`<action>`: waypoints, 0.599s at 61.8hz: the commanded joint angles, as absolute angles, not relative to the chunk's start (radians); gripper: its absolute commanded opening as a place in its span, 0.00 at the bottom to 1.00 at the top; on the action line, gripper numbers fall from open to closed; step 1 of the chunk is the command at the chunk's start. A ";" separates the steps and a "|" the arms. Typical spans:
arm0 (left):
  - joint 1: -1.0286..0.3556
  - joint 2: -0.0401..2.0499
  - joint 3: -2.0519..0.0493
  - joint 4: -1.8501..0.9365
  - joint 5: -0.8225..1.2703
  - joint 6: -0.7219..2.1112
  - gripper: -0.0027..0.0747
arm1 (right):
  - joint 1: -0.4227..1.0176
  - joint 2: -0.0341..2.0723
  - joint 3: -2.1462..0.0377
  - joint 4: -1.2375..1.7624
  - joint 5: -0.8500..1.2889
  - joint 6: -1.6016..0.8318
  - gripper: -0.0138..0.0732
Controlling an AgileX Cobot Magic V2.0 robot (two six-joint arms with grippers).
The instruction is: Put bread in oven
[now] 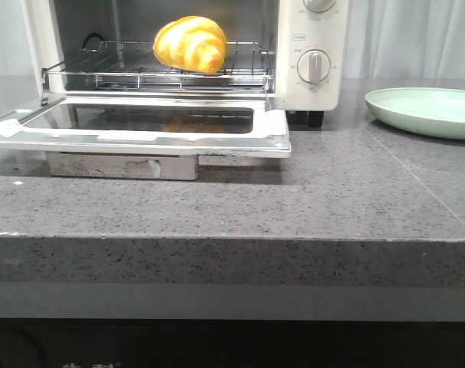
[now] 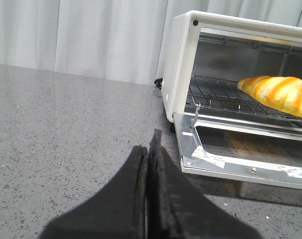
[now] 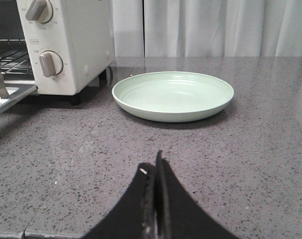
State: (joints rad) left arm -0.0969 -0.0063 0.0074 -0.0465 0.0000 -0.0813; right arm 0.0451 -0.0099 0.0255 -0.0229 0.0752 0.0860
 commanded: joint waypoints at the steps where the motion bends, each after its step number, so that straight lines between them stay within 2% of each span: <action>1: -0.094 -0.026 0.030 -0.053 -0.078 -0.082 0.01 | 0.021 -0.032 0.030 -0.023 -0.016 0.069 0.08; 37: -0.094 -0.026 0.030 -0.053 -0.078 -0.082 0.01 | 0.000 -0.032 0.030 -0.023 -0.012 0.069 0.08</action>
